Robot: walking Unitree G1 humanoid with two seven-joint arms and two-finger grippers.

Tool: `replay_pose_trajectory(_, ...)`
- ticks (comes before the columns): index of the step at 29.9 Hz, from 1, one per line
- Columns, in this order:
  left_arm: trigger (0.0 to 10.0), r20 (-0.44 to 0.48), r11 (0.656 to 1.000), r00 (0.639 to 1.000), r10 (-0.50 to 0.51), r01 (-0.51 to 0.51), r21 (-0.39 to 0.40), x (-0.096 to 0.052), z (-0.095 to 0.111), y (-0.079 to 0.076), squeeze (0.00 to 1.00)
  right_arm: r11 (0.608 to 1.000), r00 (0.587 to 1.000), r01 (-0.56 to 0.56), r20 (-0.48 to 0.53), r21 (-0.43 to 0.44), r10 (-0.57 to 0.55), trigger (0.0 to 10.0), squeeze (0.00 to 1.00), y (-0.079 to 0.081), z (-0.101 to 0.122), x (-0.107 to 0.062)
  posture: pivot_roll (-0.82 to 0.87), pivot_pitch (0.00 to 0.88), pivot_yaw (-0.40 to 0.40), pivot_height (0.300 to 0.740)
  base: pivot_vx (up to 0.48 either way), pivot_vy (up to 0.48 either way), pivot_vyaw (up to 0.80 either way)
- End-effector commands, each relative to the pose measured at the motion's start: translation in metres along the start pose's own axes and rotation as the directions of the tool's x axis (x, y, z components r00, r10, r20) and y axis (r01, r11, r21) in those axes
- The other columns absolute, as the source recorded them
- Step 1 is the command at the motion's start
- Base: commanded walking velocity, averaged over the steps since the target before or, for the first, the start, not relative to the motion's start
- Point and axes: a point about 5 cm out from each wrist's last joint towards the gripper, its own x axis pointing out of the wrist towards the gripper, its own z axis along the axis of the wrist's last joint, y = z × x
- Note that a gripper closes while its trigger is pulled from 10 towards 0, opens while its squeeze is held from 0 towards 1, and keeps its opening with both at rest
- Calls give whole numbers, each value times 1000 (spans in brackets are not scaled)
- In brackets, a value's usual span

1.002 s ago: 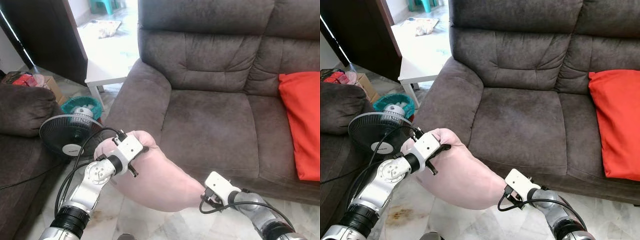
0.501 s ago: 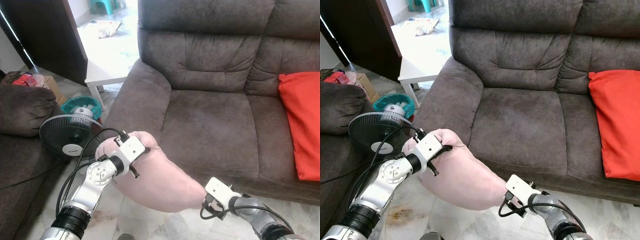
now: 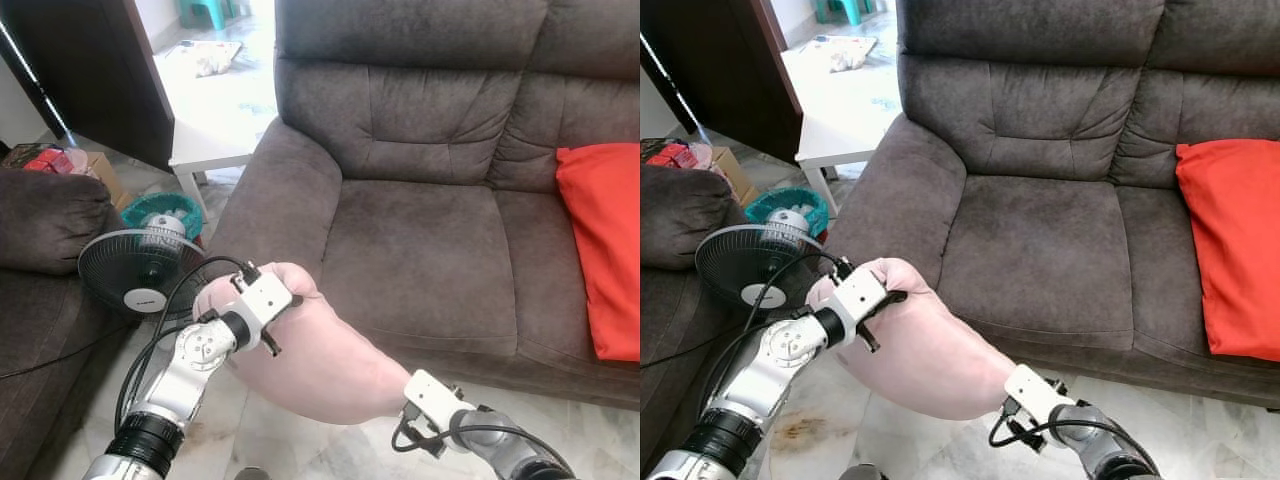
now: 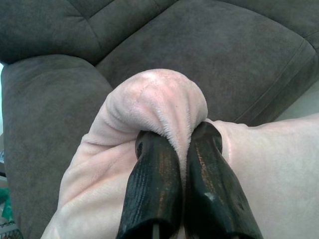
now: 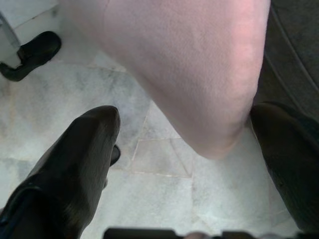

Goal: Move the pillow to the sofa from floor

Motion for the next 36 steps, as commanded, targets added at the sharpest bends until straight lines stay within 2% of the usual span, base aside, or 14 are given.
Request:
replay_pose_trajectory(1,10000,125,998,992,30,-36,49,3,27,12,0,999,1000,10,-19,35,-9,10000,0,6,-7,1,167,68,9,740,0,0,0)
replay_pose_trajectory(6,10000,125,998,992,31,-36,44,3,27,11,0,996,998,60,-19,61,-59,10000,0,8,-6,3,171,72,9,740,0,0,0)
replay_pose_trajectory(12,10000,121,998,992,35,-40,40,2,26,12,0,997,999,40,-37,71,-38,10000,0,15,-8,5,175,74,6,740,0,0,0)
replay_pose_trajectory(20,10000,125,999,991,38,-42,30,2,27,11,0,992,995,76,-73,103,-68,10000,0,21,-17,5,177,75,5,740,0,0,0)
replay_pose_trajectory(27,10000,129,999,991,38,-42,24,3,27,11,0,984,991,121,-66,131,-113,10000,0,22,-14,7,177,76,4,740,0,0,0)
replay_pose_trajectory(32,10000,132,999,991,38,-41,19,3,27,11,0,971,992,126,-47,203,-119,10000,0,24,-11,8,179,76,3,740,0,0,0)
replay_pose_trajectory(36,10000,134,999,990,39,-41,15,3,28,11,0,973,992,125,-47,195,-117,10000,0,25,-10,9,183,75,3,740,0,0,0)
